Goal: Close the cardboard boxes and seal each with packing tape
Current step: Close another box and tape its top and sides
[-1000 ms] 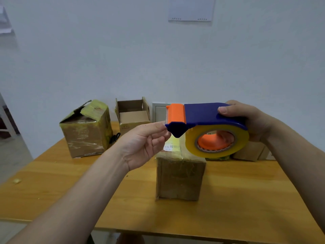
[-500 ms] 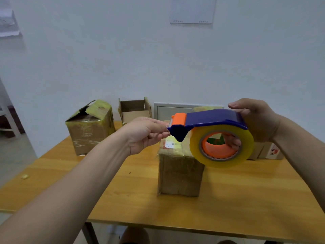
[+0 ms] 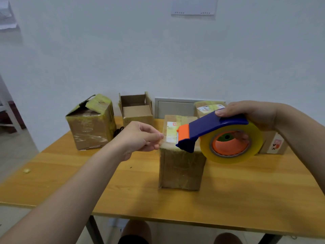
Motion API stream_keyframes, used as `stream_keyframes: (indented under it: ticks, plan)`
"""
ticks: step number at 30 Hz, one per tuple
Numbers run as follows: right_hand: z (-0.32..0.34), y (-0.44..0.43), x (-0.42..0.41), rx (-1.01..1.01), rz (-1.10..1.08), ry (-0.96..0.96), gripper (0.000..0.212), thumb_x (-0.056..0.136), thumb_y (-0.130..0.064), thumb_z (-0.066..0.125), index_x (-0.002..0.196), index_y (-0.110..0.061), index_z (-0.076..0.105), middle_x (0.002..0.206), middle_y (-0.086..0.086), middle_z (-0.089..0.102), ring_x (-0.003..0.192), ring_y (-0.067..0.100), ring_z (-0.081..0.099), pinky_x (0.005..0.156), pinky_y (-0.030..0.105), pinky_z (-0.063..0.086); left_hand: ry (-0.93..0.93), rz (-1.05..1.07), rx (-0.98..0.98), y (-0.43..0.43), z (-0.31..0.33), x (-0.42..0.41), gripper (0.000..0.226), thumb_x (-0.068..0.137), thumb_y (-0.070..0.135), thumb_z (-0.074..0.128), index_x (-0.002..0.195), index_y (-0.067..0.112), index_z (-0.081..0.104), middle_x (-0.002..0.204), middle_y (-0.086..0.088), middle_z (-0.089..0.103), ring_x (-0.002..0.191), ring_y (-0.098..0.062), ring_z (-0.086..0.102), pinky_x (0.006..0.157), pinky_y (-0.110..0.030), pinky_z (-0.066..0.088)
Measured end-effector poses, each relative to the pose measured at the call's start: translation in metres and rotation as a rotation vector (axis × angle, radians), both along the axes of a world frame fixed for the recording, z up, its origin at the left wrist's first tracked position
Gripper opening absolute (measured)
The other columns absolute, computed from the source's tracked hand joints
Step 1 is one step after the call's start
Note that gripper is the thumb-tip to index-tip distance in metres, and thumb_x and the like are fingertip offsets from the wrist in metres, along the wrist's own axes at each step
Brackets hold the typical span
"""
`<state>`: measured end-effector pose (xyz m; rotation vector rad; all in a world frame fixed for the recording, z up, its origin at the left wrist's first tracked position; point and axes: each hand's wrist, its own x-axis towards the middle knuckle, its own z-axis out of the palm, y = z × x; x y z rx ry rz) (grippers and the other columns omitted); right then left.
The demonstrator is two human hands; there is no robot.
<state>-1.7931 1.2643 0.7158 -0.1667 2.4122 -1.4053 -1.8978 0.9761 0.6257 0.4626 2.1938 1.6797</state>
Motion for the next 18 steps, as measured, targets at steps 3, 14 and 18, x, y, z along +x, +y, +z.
stream_keyframes:
  ticks: [3, 14, 18]
  plan:
    - [0.001, -0.004, -0.004, 0.009, -0.040, -0.012, 0.032, 0.077, -0.046, 0.070, 0.082, -0.016, 0.081, 0.085, 0.010, 0.076, 0.067, 0.018, 0.071, 0.058, 0.026, 0.057, 0.070, 0.027, -0.067, 0.002, -0.007, 0.004, 0.011, 0.092, 0.018, 0.078, 0.094, 0.008, 0.081, 0.081, -0.012, 0.078, 0.068, -0.014, 0.072, 0.062, -0.022, 0.057]
    - [0.008, -0.010, -0.012, 0.158, -0.071, -0.021, 0.031, 0.076, -0.046, 0.066, 0.082, -0.019, 0.080, 0.090, 0.012, 0.076, 0.070, 0.021, 0.071, 0.061, 0.029, 0.058, 0.430, 0.065, -0.356, 0.015, -0.009, 0.004, 0.012, 0.093, 0.028, 0.078, 0.084, 0.020, 0.079, 0.065, 0.002, 0.075, 0.062, -0.010, 0.074, 0.062, -0.026, 0.063]
    - [0.008, -0.011, -0.014, 0.202, -0.065, -0.050, 0.031, 0.076, -0.050, 0.065, 0.077, -0.024, 0.082, 0.088, 0.011, 0.076, 0.070, 0.023, 0.067, 0.070, 0.035, 0.052, 0.575, 0.063, -0.537, 0.023, -0.003, 0.003, 0.012, 0.094, 0.033, 0.077, 0.085, 0.024, 0.076, 0.062, 0.006, 0.073, 0.056, -0.006, 0.071, 0.064, -0.029, 0.063]
